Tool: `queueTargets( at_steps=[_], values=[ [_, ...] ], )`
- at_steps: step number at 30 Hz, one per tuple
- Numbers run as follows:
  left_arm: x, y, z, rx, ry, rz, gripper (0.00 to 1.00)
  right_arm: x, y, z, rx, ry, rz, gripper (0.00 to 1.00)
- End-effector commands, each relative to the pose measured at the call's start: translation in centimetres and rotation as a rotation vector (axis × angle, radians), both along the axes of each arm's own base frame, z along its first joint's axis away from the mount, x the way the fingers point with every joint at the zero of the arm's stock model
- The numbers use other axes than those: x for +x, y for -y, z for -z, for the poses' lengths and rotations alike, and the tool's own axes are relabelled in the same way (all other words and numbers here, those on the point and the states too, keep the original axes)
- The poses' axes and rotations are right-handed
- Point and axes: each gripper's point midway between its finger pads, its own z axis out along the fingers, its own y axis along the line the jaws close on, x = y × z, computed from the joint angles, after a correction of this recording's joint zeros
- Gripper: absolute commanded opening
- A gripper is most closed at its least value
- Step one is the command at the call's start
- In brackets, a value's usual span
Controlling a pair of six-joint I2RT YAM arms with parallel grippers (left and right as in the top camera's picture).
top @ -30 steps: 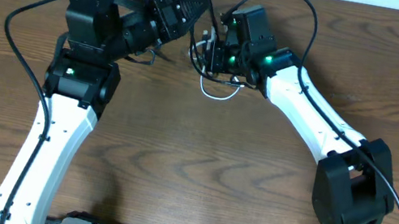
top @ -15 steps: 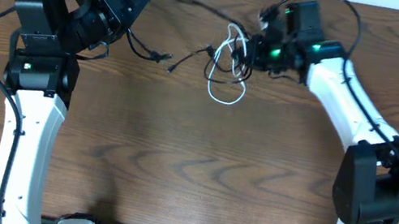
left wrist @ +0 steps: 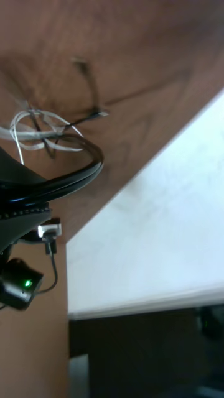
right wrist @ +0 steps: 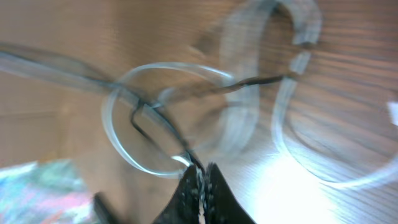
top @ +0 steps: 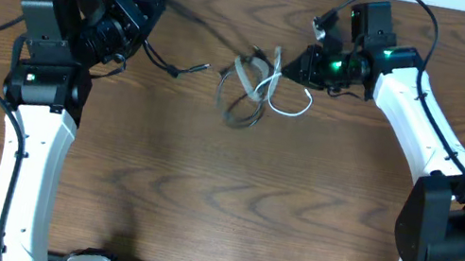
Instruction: Untangle cables
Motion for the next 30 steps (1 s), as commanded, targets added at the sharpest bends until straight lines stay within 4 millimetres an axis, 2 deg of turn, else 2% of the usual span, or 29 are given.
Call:
queueTargets(
  at_steps=[1,3,6,9,11,13,14,18,20,22,23,25,26,30],
  values=[
    [-0.1,-1.5,0.0,0.046,-0.015,-0.082,0.08,1.1,2.6,0.7,-0.181,0.049,0.109,0.02],
    [-0.2,-1.6,0.7,0.048,-0.043,-0.09,0.08,1.1,2.4,0.6,-0.178,0.056,0.105,0.09],
    [-0.4,-1.2,1.3,0.043,-0.07,-0.075,0.08,1.2,1.9,0.3,-0.155,0.064,0.093,0.15],
    [-0.7,1.3,0.6,0.008,-0.044,0.027,0.08,0.8,0.3,-0.7,-0.06,0.069,0.041,0.34],
    [-1.0,3.4,-1.0,-0.023,0.021,0.128,0.08,0.8,-0.7,-1.4,-0.018,0.087,0.011,0.47],
    [-1.6,6.0,-3.6,-0.056,0.137,0.264,0.08,0.8,-1.6,-1.8,-0.006,0.111,-0.008,0.68],
    [-1.9,7.0,-4.8,-0.065,0.195,0.321,0.08,0.7,-2.0,-1.8,-0.004,0.118,-0.016,0.74],
    [-4.0,10.1,-10.1,-0.058,0.473,0.528,0.08,-0.1,-3.8,-2.0,-0.005,0.16,-0.079,0.81],
    [-4.4,10.5,-11.8,-0.054,0.554,0.548,0.08,-0.4,-4.3,-2.1,-0.015,0.191,-0.119,0.88],
    [-4.7,10.5,-13.5,-0.066,0.615,0.541,0.08,-0.2,-4.3,-1.7,-0.056,0.218,-0.126,0.91],
    [-4.9,10.5,-14.3,-0.07,0.651,0.54,0.08,-0.1,-4.0,-1.4,-0.083,0.222,-0.112,0.91],
    [-5.5,10.4,-16.5,-0.08,0.745,0.534,0.07,0.3,-3.2,-0.8,-0.149,0.227,-0.079,0.82],
    [-5.9,10.2,-17.9,-0.091,0.798,0.526,0.08,0.6,-2.7,-0.4,-0.188,0.23,-0.059,0.72],
    [-8.1,9.7,-22.0,-0.142,0.973,0.507,0.08,1.0,-1.3,0.4,-0.272,0.227,-0.018,0.15]
  ],
)
